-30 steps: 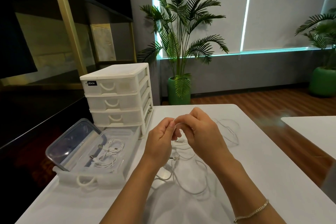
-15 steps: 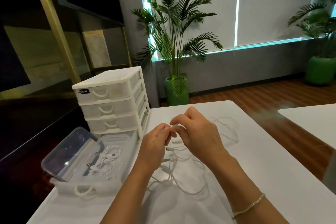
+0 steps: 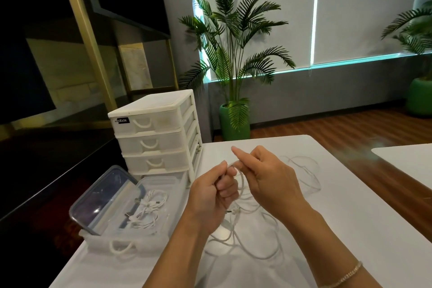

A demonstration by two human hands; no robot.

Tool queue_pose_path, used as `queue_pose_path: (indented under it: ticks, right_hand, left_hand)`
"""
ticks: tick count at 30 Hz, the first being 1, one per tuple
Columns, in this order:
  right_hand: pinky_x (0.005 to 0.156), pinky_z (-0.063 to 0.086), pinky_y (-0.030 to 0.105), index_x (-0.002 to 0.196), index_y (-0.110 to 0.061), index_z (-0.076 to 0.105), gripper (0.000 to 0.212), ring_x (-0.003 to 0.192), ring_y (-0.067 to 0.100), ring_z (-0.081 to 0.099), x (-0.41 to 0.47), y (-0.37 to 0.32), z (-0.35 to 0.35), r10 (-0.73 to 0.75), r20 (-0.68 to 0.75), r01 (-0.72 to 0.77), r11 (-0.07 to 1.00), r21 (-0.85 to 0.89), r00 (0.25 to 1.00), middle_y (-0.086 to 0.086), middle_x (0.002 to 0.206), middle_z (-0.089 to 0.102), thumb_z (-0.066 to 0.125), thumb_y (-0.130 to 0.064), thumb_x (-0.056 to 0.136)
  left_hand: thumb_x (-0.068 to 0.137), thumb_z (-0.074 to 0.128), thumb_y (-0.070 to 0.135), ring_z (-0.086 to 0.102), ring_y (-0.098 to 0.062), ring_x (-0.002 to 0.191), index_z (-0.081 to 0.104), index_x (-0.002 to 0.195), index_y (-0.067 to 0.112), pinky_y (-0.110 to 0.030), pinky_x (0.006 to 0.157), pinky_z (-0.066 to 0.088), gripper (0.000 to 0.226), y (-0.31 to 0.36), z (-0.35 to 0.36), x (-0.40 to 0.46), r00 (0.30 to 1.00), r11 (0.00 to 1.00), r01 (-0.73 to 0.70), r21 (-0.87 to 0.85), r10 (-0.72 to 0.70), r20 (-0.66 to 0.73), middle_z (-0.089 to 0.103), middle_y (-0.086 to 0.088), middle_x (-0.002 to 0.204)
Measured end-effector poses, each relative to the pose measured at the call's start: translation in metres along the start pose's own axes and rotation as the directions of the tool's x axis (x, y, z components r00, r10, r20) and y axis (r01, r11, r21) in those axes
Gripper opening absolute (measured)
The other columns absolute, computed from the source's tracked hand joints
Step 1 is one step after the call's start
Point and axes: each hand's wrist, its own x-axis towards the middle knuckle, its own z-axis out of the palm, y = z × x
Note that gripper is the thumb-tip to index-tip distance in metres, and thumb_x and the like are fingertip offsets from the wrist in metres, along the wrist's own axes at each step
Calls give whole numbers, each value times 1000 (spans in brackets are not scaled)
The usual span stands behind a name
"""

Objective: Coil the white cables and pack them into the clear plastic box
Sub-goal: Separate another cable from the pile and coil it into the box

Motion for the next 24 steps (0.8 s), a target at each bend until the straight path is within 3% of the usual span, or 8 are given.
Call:
queue_pose_path:
  ticks: [5, 9, 11, 16, 18, 24]
  right_hand:
    - [28, 34, 15, 119, -18, 62, 42, 43, 8, 37, -2, 1, -1, -9, 11, 9, 998, -57, 1000, -4, 62, 50, 58, -19, 78]
    - [34, 19, 6, 116, -16, 65, 55, 41, 6, 29, -7, 1, 2, 2, 86, 5, 996, -86, 996, -5, 59, 42, 81, -4, 65]
    - [36, 14, 5, 112, -16, 67, 55, 39, 8, 25, -8, -1, 3, 13, 119, -1, 995, -101, 993, -9, 63, 32, 83, -3, 61]
    - [35, 12, 8, 87, -17, 71, 14, 37, 10, 26, -5, -3, 0, 15, 93, -5, 995, -104, 996, -5, 56, 37, 63, -19, 75]
    - [33, 16, 11, 77, -16, 70, 11, 37, 9, 28, -6, -5, 1, 28, 94, -18, 994, -106, 995, -3, 53, 42, 61, -23, 75]
    - [28, 31, 19, 64, -15, 66, 16, 33, 12, 37, -7, -9, 2, 30, 106, -18, 993, -114, 994, -2, 48, 44, 81, -19, 69]
  left_hand:
    - [99, 32, 21, 31, -7, 39, 65, 83, -1, -18, 38, 32, 43, -3, 4, 1, 997, 945, 75, -317, -72, 21, 34, 3, 45]
    - [99, 30, 18, 36, -9, 43, 58, 103, -3, -19, 42, 36, 36, 3, 1, 1, 1000, 880, 21, -475, -16, 15, 39, 1, 51]
    - [95, 33, 16, 37, -9, 45, 55, 110, -4, -19, 45, 39, 33, 4, 0, 0, 1000, 871, -3, -491, 12, 15, 42, 0, 54]
    - [82, 45, 15, 41, -8, 46, 55, 111, -4, -18, 47, 42, 36, 3, 0, 2, 999, 886, -44, -462, 51, 3, 45, 1, 56]
    - [84, 44, 15, 42, -8, 46, 54, 111, -3, -17, 48, 43, 34, 2, -1, 3, 998, 893, -64, -446, 63, -16, 47, 1, 57]
    - [97, 35, 12, 47, -7, 48, 54, 112, -4, -17, 50, 46, 29, 1, -2, 4, 994, 901, -105, -421, 80, -77, 55, -1, 60]
